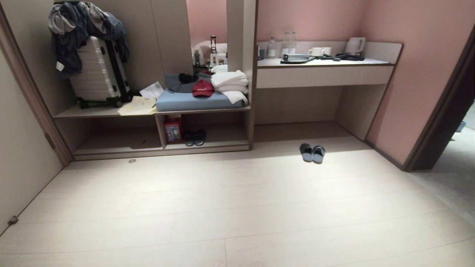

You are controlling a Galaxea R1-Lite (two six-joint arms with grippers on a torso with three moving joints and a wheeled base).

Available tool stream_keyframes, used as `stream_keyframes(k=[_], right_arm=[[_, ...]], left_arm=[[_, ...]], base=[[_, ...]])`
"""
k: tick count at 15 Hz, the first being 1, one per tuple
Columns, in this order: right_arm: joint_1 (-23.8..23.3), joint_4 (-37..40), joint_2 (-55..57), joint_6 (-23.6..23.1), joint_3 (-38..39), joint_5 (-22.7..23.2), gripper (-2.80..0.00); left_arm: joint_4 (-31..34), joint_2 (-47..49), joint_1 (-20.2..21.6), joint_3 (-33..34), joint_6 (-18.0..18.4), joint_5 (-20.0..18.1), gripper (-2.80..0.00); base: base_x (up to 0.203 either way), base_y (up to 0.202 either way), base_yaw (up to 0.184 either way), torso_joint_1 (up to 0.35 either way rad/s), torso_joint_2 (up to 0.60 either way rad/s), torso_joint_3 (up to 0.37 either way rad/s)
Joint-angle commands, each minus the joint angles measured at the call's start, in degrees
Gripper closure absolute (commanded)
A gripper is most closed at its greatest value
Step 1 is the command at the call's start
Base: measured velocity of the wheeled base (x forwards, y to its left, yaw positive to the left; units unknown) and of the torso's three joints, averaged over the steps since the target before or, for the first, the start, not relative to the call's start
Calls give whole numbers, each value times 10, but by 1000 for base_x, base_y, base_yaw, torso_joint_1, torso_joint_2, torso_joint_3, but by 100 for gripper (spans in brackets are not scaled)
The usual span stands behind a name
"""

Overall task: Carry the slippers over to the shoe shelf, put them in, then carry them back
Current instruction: Pick up the slippers on the floor

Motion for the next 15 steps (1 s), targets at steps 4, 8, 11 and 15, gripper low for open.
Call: stream_keyframes(k=[4,8,11,15], right_arm=[[0,0,-1,0,1,0,0],[0,0,-1,0,1,0,0],[0,0,-1,0,1,0,0],[0,0,0,0,1,0,0]], left_arm=[[0,0,0,1,0,-1,0],[-1,0,0,1,0,-1,0],[-1,0,0,1,0,-1,0],[-1,0,0,1,0,-1,0]], base=[[0,0,0,0,0,0],[0,0,0,0,0,0],[0,0,0,0,0,0],[148,0,0,1,5,2]])
